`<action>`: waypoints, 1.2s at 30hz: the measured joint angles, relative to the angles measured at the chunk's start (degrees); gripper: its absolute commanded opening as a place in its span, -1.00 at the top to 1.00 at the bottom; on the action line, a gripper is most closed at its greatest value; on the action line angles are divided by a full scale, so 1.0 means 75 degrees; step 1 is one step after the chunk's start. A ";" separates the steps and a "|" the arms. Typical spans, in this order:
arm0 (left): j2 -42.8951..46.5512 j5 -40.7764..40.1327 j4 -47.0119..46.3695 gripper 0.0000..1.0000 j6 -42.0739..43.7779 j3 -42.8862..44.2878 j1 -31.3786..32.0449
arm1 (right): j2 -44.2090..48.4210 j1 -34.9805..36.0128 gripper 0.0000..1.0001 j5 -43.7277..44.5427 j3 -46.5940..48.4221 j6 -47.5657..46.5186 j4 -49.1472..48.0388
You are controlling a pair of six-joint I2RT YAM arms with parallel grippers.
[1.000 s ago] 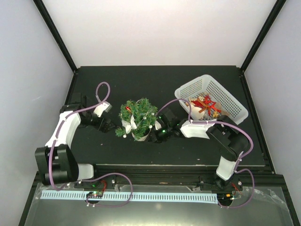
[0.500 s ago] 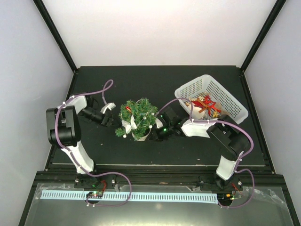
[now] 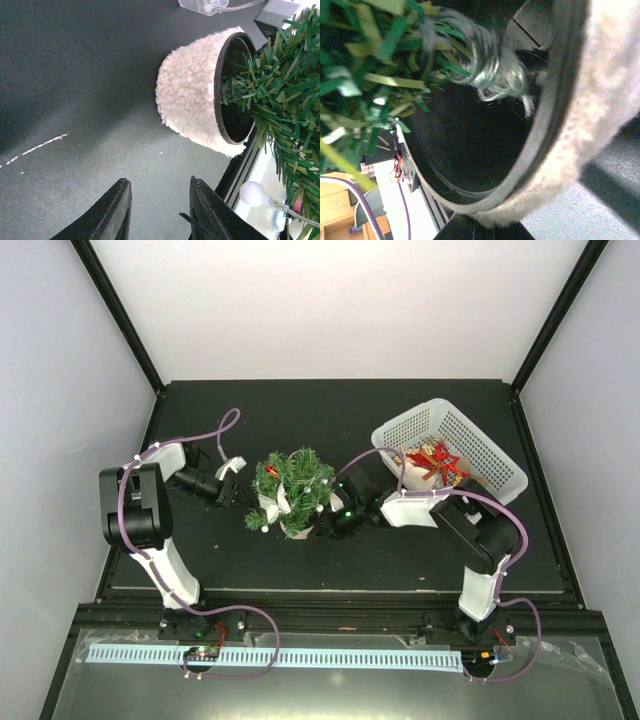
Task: Decorate the small christmas tree
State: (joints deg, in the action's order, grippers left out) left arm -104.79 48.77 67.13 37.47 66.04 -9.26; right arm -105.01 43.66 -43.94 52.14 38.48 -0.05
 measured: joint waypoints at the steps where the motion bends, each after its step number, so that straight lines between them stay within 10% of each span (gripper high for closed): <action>1: 0.0000 0.0017 0.0000 0.38 0.0003 0.0000 0.0000 | -0.0052 0.0000 0.98 -0.0047 0.0006 0.0003 -0.0012; 23: -0.0216 0.0224 -0.0344 0.96 -0.0443 -0.0184 0.0248 | -0.1087 0.0050 0.98 -0.0353 0.0329 0.1221 -0.1568; 36: -0.1335 0.0691 -0.0408 0.97 -0.0699 -0.0181 0.0618 | -0.1393 -0.0015 0.98 -0.0297 0.0842 0.1524 -0.1749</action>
State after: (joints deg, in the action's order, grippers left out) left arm -114.80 53.95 64.07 32.23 64.69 -4.62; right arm -115.46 43.55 -46.17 58.46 49.91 -13.17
